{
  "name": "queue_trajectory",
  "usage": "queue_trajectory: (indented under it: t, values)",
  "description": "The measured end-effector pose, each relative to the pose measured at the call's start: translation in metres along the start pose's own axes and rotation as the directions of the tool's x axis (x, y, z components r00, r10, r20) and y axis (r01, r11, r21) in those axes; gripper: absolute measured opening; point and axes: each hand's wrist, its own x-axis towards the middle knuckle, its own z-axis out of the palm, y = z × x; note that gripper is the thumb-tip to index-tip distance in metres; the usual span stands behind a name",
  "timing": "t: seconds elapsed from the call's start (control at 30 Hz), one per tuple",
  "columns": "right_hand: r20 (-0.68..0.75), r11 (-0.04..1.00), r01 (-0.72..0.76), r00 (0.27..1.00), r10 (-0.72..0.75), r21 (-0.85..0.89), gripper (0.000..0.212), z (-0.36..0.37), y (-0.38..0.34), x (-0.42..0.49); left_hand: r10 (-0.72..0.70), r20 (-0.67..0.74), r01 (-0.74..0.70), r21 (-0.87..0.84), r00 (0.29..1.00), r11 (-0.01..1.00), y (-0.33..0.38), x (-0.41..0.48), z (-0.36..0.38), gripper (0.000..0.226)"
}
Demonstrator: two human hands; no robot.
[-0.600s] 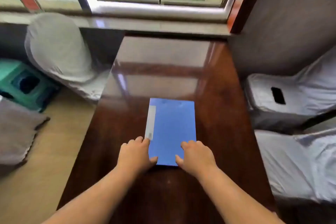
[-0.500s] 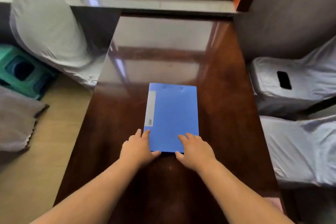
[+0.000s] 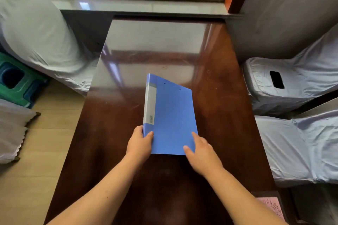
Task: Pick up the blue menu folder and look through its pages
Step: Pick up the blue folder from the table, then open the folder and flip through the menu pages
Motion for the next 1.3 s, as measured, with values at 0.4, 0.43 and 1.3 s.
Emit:
queue_trajectory:
  t: [0.4, 0.43, 1.3]
  values:
    - [-0.268, 0.355, 0.308, 0.95, -0.158, 0.883, 0.028, -0.211, -0.086, -0.077, 0.577, -0.127, -0.561, 0.14, 0.807, 0.816, 0.186, -0.11, -0.106, 0.109]
    - [-0.293, 0.34, 0.338, 0.94, -0.177, 0.878, 0.028, -0.221, -0.094, -0.088, 0.603, -0.106, -0.566, 0.249, 0.791, 0.786, 0.194, -0.123, -0.112, 0.128]
    - [-0.369, 0.041, 0.401, 0.876, -0.31, 0.915, 0.028, -0.28, -0.102, -0.149, 0.391, -0.456, -0.549, -0.293, 0.8, 0.783, 0.223, -0.19, -0.163, 0.083]
